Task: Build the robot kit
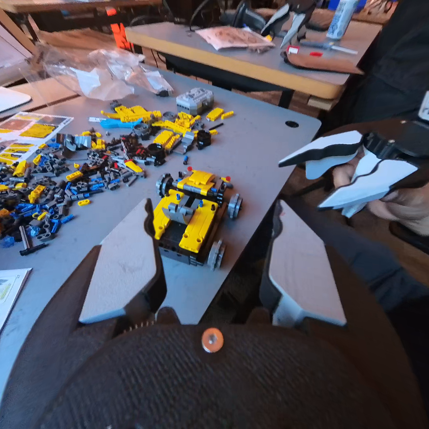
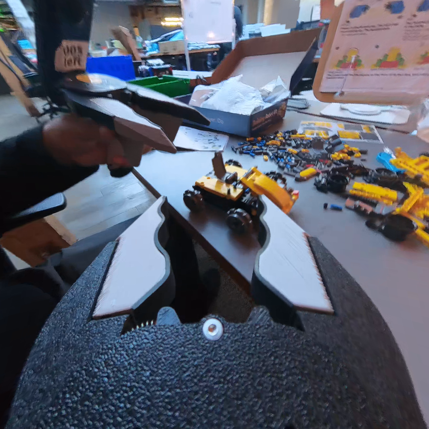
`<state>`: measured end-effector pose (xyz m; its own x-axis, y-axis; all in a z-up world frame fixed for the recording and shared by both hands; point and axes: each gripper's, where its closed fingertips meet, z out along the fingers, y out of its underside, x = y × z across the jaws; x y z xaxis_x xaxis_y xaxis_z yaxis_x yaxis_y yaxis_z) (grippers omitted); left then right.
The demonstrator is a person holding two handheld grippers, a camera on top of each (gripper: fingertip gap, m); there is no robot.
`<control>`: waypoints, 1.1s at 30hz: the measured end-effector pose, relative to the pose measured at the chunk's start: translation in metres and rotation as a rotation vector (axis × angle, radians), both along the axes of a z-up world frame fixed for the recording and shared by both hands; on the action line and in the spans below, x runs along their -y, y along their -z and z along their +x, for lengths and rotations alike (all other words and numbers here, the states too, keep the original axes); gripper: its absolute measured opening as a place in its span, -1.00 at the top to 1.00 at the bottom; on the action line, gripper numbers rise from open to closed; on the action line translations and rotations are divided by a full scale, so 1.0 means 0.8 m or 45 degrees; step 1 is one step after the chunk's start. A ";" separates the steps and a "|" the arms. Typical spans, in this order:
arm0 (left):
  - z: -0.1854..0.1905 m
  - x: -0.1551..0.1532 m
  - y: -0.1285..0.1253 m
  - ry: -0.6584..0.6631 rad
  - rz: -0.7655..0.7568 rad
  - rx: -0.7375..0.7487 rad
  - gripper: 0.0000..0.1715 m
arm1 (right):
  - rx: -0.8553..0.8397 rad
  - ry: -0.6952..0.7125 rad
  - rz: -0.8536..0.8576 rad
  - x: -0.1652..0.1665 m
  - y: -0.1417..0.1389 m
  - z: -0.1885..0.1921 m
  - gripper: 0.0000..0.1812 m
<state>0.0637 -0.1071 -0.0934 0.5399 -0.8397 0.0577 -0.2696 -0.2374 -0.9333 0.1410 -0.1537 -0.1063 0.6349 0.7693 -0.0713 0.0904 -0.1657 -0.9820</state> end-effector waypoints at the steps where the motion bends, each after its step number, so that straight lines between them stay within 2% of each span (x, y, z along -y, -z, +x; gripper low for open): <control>1: -0.002 0.001 0.002 0.003 -0.005 -0.019 -0.17 | 0.008 0.008 -0.011 0.004 0.007 -0.002 0.20; 4: 0.000 0.002 -0.016 0.009 0.021 0.070 -0.13 | 0.016 0.044 -0.027 0.008 0.025 -0.003 0.25; 7: 0.004 0.003 -0.033 0.021 0.047 0.172 -0.12 | -0.015 0.070 0.008 0.005 0.029 0.000 0.26; 11: 0.000 -0.004 -0.041 -0.025 0.032 0.255 -0.16 | -0.075 0.101 0.045 0.000 0.032 0.008 0.24; 17: -0.034 -0.037 -0.024 -0.223 -0.412 0.468 0.02 | -0.038 0.107 0.068 -0.010 0.039 0.006 0.24; 20: -0.053 -0.047 -0.021 -0.288 -0.469 0.538 0.29 | -0.031 0.087 0.057 -0.013 0.043 0.001 0.25; 21: -0.057 -0.049 -0.021 -0.302 -0.463 0.539 0.33 | -0.026 0.080 0.051 -0.014 0.045 -0.001 0.26; 25: -0.060 -0.047 -0.016 -0.316 -0.426 0.474 0.28 | -0.019 0.065 0.043 -0.018 0.048 -0.004 0.28; 29: -0.062 -0.040 -0.003 -0.299 -0.303 0.255 0.27 | -0.022 0.063 0.046 -0.019 0.047 -0.006 0.35; 33: -0.059 -0.036 0.000 -0.276 -0.189 0.108 0.14 | -0.010 0.063 0.035 -0.018 0.049 -0.006 0.37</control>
<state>0.0164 -0.0782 -0.0935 0.6939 -0.6843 0.2240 -0.1203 -0.4169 -0.9010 0.1362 -0.1391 -0.1452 0.6719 0.7386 -0.0553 0.0752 -0.1423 -0.9870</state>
